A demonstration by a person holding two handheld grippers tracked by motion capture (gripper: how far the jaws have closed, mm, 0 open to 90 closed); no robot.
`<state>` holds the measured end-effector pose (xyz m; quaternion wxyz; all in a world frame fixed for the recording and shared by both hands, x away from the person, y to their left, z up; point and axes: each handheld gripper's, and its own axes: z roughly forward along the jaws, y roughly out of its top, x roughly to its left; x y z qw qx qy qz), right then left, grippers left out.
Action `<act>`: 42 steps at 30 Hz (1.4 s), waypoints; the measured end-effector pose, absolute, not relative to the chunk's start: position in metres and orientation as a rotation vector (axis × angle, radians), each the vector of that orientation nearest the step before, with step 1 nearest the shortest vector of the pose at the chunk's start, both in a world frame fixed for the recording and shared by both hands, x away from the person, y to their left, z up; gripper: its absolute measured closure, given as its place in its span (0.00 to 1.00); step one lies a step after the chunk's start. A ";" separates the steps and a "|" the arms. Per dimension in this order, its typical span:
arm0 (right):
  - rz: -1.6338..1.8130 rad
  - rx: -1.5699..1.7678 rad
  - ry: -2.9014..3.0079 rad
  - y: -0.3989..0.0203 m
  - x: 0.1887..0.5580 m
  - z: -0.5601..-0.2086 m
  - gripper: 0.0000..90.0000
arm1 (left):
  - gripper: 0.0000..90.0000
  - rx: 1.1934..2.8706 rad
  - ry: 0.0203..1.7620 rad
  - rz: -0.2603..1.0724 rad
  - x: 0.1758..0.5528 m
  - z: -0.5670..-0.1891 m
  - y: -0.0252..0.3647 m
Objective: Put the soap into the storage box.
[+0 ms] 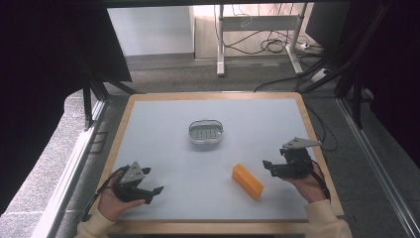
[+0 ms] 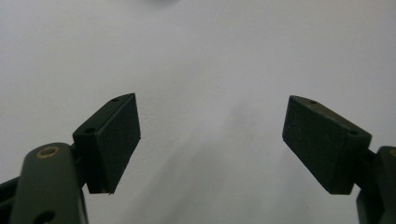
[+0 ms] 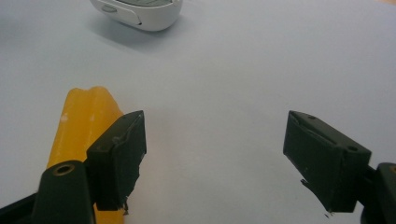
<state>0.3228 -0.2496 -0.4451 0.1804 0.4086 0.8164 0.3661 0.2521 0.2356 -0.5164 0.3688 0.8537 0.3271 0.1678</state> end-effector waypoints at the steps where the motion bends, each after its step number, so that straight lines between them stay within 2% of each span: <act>1: 1.034 1.148 2.309 -0.249 0.323 -0.443 0.24 | 0.21 2.195 0.840 0.431 0.252 -0.517 0.235; 16: 1.035 1.079 2.380 -0.230 0.317 -0.429 0.26 | 0.21 2.198 0.842 0.434 0.252 -0.517 0.235; 42: 0.958 1.009 2.489 -0.197 0.307 -0.430 0.27 | 0.21 2.207 0.844 0.422 0.254 -0.520 0.235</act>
